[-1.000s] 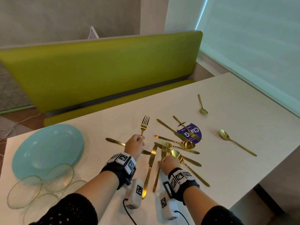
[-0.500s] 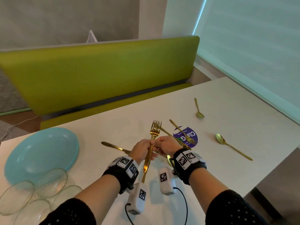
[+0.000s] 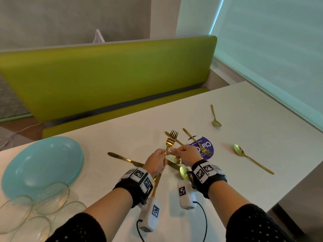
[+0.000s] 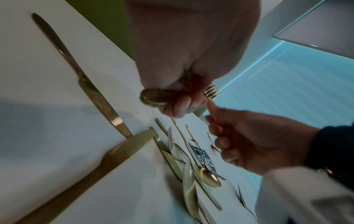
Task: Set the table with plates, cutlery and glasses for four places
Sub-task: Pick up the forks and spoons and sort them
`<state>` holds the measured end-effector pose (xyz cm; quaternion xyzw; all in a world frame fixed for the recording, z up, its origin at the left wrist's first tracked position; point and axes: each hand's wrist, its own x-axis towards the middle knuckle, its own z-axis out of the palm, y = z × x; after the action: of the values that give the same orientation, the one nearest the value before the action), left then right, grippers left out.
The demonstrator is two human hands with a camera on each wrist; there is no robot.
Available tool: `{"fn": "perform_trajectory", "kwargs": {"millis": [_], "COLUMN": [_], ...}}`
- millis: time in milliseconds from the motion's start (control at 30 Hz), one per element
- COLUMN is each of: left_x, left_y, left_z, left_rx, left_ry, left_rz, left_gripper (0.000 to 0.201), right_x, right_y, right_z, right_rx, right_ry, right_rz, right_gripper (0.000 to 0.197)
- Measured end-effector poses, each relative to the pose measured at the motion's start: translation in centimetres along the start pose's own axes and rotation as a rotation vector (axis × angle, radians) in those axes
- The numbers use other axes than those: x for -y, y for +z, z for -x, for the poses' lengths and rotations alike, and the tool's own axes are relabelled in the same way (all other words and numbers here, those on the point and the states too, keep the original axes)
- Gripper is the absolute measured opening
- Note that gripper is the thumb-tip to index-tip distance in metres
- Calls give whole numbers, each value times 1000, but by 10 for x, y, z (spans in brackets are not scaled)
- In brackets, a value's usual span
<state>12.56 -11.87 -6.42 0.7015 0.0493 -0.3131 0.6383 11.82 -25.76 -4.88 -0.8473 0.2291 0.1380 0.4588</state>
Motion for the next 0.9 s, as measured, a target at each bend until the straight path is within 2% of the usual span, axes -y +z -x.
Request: {"fn": "perform_trajectory", "kwargs": {"millis": [100,167,333,600,900], "left_x": [-1,-1,1,3,-1], "left_y": [-8,-13,-18,-21,-28], "left_z": [-4,-6,-13,-21,-26], "left_rx": [-55,-90,-137,-161,-195], "left_ry": [-14,-24,-28,-36,-34], "left_rz": [-3,-1,-4,-30,-28], "left_gripper": [26,26,25,25,21], "right_x": [-13,-24,-37,-39,-27], "right_y": [-19,-27,-19,-3,-6], "right_z": [-7,-11,-14,-25,-29], "right_rx": [-76,-72,-22,-15,13], "right_ry": [-21,-14,-5,1,-29], "right_rz": [248,429,696,921,929], "right_gripper": [17,13,24,24,26]}}
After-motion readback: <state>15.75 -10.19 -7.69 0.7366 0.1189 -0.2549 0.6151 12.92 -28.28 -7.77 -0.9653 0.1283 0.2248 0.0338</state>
